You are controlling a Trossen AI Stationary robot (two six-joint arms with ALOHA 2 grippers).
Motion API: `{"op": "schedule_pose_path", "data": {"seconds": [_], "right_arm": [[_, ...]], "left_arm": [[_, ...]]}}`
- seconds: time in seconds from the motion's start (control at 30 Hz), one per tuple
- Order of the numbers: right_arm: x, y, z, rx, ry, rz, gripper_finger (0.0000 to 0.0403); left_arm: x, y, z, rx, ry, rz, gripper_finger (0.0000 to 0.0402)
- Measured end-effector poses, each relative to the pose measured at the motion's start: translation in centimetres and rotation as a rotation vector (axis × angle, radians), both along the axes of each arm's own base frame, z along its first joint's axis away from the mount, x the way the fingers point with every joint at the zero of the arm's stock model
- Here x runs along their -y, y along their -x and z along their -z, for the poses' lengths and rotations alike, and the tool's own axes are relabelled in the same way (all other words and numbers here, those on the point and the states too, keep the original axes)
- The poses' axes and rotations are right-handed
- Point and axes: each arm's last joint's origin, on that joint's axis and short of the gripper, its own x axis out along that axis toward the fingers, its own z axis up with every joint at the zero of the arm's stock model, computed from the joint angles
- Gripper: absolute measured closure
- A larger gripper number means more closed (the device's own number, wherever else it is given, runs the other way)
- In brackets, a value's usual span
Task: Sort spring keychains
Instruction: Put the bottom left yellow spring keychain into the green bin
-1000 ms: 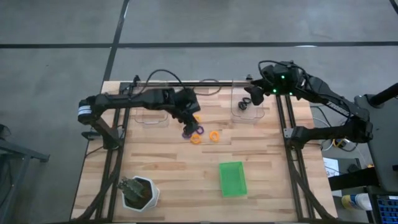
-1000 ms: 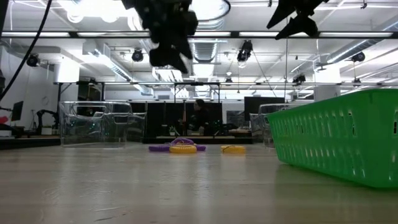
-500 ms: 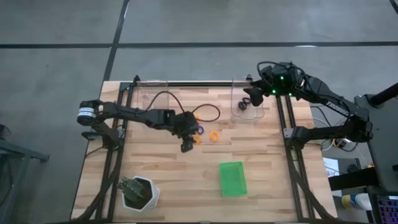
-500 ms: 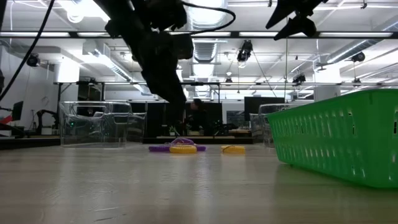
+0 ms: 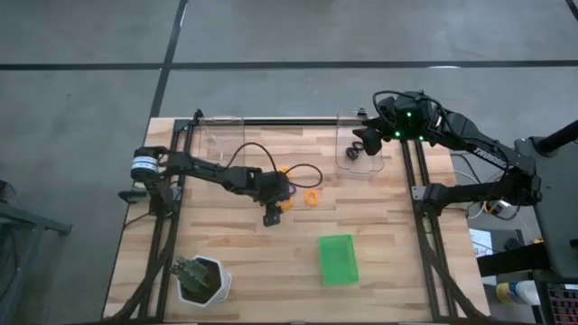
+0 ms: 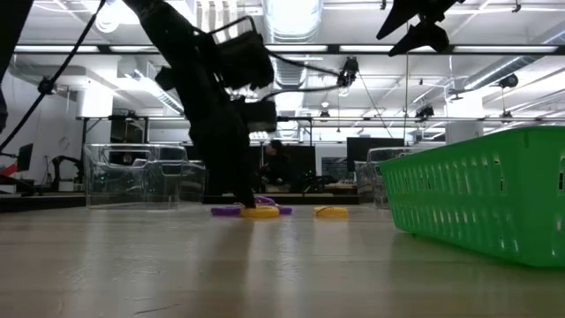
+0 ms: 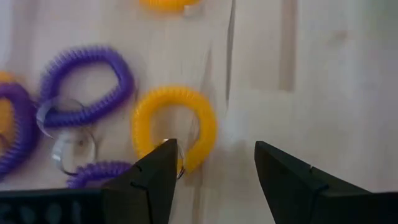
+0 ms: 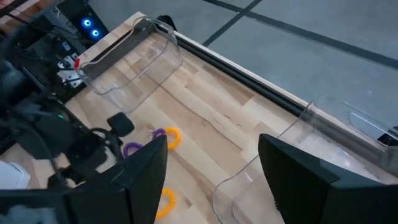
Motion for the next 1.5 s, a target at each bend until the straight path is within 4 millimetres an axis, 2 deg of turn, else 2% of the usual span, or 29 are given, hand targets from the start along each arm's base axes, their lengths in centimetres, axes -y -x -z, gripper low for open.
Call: {"op": "schedule_pose_path", "data": {"seconds": [0.17, 0.3, 0.4, 0.53, 0.57, 0.7, 0.8, 0.87, 0.97, 1.07, 1.23, 1.5], "right_arm": [[-0.1, -0.1, 0.0, 0.003, -0.007, -0.003, 0.0158], [-0.2, -0.1, 0.0, 0.004, -0.01, -0.009, 0.0158], [-0.2, -0.1, 0.0, 0.003, -0.01, -0.009, 0.0158], [-0.2, -0.1, 0.0, 0.003, -0.01, -0.008, 0.0158], [-0.2, -0.1, 0.0, 0.003, -0.01, -0.008, 0.0158], [-0.2, -0.1, 0.0, 0.003, -0.01, -0.008, 0.0158], [-0.3, -0.2, 0.0, 0.007, -0.017, -0.021, 0.0158], [-0.3, -0.2, 0.0, 0.009, -0.022, -0.029, 0.0158], [-0.4, -0.2, 0.0, 0.019, -0.037, -0.055, 0.0158], [-0.6, -0.4, -0.1, 0.043, -0.048, -0.118, 0.0158], [-1.8, -1.2, -0.7, 0.112, -0.034, -0.328, 0.0158], [-5.0, -3.1, -2.2, 0.272, 0.066, -0.591, 0.0163]], "left_arm": [[0.0, -0.5, 1.2, -0.01, -0.019, -0.015, 0.0195], [-0.1, -0.7, 1.3, 0.0, -0.035, -0.027, 0.021], [-0.2, -0.6, 1.4, -0.009, -0.04, -0.038, 0.0256], [-0.2, -0.6, 1.8, -0.035, -0.036, -0.054, 0.0366], [-0.2, -0.6, 1.9, -0.04, -0.026, -0.072, 0.038], [-0.3, -0.5, 1.7, -0.041, 0.049, -0.16, 0.0393], [-0.1, -0.1, 0.4, -0.032, 0.124, -0.186, 0.0396], [0.1, -0.1, -1.5, 0.025, 0.155, -0.181, 0.0398], [0.1, -0.1, -5.6, 0.165, 0.206, -0.174, 0.0399], [0.1, 0.4, -8.7, 0.258, 0.256, -0.168, 0.04], [-0.1, 1.9, -14.5, 0.439, 0.329, -0.167, 0.0401], [0.0, 4.2, -19.9, 0.658, 0.475, -0.158, 0.0401]]}}
